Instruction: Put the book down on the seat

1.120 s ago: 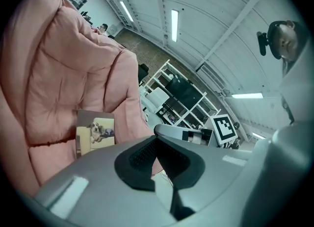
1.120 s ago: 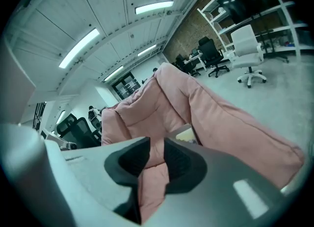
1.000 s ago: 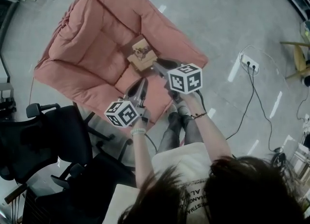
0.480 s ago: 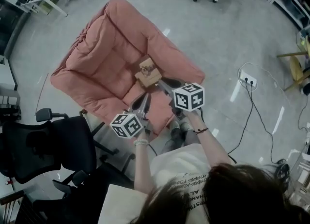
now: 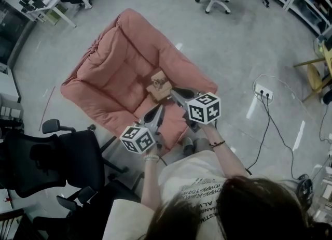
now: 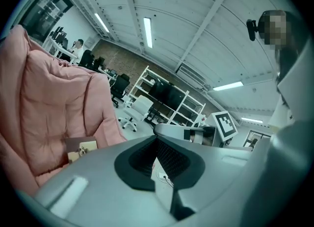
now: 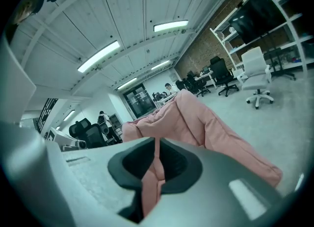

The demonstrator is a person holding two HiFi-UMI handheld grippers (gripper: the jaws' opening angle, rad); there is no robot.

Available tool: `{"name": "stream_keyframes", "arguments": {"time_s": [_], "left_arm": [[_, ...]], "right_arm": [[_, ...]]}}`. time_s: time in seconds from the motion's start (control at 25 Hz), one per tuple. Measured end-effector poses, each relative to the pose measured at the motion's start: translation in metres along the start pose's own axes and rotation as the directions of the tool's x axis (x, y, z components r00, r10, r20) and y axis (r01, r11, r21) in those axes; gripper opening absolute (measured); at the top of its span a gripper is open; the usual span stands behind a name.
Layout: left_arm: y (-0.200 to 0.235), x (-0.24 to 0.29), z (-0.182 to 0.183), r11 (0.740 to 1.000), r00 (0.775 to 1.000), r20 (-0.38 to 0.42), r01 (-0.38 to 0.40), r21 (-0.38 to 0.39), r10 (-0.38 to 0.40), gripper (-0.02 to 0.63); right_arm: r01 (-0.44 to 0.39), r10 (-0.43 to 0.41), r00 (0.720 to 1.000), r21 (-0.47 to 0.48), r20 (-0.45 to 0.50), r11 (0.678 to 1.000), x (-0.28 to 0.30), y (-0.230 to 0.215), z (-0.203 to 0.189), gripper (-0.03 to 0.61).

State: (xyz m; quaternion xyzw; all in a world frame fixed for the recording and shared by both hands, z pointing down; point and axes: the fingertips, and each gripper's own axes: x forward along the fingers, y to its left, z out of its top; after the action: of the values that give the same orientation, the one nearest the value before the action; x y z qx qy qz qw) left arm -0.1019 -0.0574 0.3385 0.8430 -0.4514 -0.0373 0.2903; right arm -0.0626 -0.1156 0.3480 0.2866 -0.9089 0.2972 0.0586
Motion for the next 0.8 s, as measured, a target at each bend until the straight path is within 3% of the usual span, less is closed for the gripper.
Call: {"name": "stream_keyframes", "arguments": {"time_s": [0.8], "left_arm": [[-0.026, -0.029, 0.014, 0.994, 0.999, 0.026, 0.039, 0.102, -0.042, -0.011]], "right_arm": [[-0.071, 0.078, 0.996, -0.145, 0.048, 0.987, -0.023, 0.055, 0.021, 0.003]]}}
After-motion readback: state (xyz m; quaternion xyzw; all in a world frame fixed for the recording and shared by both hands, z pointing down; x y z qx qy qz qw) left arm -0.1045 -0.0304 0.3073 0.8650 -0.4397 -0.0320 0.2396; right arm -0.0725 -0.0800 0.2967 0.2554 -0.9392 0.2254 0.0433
